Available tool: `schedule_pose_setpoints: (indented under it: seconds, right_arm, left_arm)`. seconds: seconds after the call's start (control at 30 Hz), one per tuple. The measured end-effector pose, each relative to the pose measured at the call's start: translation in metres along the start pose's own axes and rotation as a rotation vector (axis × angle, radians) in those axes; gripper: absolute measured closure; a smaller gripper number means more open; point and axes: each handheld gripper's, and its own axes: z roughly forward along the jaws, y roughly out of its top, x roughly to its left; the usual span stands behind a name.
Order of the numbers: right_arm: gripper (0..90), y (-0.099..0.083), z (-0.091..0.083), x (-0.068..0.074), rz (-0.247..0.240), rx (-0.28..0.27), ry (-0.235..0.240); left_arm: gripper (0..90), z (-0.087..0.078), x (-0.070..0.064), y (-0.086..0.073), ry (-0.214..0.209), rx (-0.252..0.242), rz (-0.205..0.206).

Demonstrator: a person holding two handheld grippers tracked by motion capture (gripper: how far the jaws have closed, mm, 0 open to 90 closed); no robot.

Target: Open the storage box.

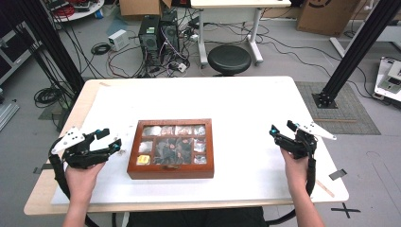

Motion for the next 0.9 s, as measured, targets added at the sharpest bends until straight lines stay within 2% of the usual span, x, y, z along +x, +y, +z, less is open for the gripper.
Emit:
schedule_pose_setpoints:
  seconds: [0.1,0.17,0.33,0.43,0.53,0.67,0.9]
  right_arm:
    - [28.0,0.0002,-0.0012,-0.0006,0.007,-0.023,-0.006]
    - [27.0,0.0002,-0.0013,-0.0011,0.009,-0.034,-0.015]
    - [24.0,-0.0002,0.001,-0.0028,0.008,-0.027,-0.032]
    - [21.8,-0.0002,0.0002,-0.0033,0.026,-0.033,-0.025]
    - [21.8,-0.0003,0.0005,-0.0024,0.018,-0.03,-0.021]
    - [21.8,0.0,-0.0006,-0.002,0.026,-0.033,-0.018]
    - [21.8,0.0001,-0.0013,-0.002,0.04,-0.042,-0.018]
  left_arm:
    - [31.5,-0.002,0.0004,-0.0031,0.015,-0.014,-0.004]
    - [31.5,-0.0002,0.0026,-0.0059,0.008,-0.014,-0.014]
    - [30.2,0.0056,0.0029,-0.009,0.009,0.004,-0.017]
    - [30.2,0.0046,0.0004,-0.0084,0.025,0.002,0.003]
    - [30.1,0.0021,-0.0005,-0.0074,0.035,-0.022,0.01]
    - [28.4,0.0003,0.0014,-0.0076,0.048,-0.042,0.003]
    - [28.4,0.001,0.0054,-0.0116,0.053,-0.026,-0.012]
